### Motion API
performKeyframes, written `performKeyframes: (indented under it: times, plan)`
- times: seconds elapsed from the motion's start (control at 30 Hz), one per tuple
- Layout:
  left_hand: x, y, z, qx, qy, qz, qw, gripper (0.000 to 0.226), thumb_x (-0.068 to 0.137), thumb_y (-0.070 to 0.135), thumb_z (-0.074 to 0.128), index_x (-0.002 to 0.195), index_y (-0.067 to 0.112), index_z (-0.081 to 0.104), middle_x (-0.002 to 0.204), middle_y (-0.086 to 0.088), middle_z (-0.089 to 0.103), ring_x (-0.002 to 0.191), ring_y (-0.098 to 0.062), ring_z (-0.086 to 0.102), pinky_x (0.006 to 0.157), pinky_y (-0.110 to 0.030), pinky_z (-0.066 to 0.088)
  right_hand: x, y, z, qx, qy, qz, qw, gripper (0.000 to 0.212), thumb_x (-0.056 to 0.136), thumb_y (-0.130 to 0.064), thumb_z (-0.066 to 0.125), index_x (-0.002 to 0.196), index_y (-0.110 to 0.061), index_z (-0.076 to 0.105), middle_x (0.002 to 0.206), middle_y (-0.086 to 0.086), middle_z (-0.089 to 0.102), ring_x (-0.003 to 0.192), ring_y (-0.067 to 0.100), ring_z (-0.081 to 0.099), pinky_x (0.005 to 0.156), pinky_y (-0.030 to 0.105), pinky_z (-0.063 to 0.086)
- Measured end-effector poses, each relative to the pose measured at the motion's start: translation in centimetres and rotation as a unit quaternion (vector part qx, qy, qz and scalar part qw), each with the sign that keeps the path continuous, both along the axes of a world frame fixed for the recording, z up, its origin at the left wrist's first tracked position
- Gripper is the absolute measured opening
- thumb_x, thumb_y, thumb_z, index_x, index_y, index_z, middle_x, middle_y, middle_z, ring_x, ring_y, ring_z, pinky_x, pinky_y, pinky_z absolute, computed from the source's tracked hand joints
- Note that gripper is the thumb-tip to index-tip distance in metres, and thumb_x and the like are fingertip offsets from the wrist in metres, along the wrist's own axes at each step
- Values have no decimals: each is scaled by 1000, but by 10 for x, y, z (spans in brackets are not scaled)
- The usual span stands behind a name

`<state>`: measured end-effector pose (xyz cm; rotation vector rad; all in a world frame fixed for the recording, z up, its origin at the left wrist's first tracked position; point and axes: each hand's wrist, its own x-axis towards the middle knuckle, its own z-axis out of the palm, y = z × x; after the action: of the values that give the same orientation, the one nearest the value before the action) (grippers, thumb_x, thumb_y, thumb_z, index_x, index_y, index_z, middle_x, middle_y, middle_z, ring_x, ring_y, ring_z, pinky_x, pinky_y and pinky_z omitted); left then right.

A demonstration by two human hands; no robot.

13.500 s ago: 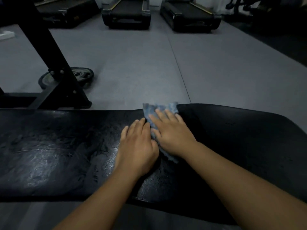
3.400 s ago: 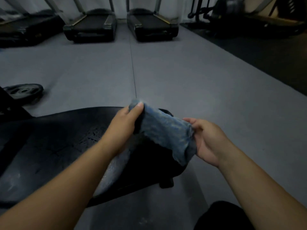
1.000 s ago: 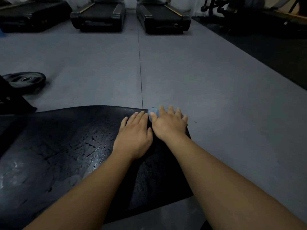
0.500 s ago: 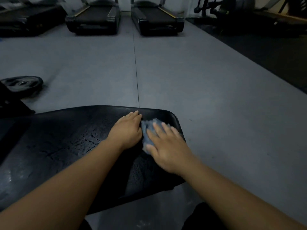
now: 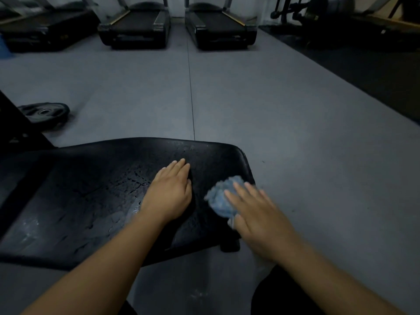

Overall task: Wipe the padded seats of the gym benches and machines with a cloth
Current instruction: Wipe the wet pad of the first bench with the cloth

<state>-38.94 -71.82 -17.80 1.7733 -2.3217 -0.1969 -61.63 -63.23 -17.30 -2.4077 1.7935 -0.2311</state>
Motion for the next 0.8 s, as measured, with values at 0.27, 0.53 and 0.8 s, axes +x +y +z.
performKeyframes:
  times: [0.27, 0.53, 0.8]
  plan:
    - [11, 1, 12, 28, -8, -35, 999, 54, 104, 28, 38, 156, 15, 28, 165, -1, 18, 152, -16, 12, 123, -33, 10, 49, 23, -6, -24, 14, 73, 997, 59, 100, -52, 24, 151, -25, 41, 159, 5, 36, 147, 28, 32, 120, 43, 16]
    - [37, 19, -1, -19, 10, -6, 1000, 60, 99, 41, 25, 152, 16, 39, 160, 0, 32, 149, -17, 24, 122, -36, 17, 85, -45, 11, 40, 40, -21, 998, 80, 82, -46, 10, 159, -24, 14, 168, 9, 3, 154, 28, 0, 123, 50, -1]
    - [39, 15, -2, -23, 17, -10, 1000, 66, 88, 28, 24, 151, 15, 39, 160, 0, 33, 149, -17, 24, 123, -36, 17, 49, -56, 3, 11, 35, -1, 999, 75, 94, -65, 3, 157, -31, 25, 167, 1, 17, 152, 26, 16, 122, 43, 9]
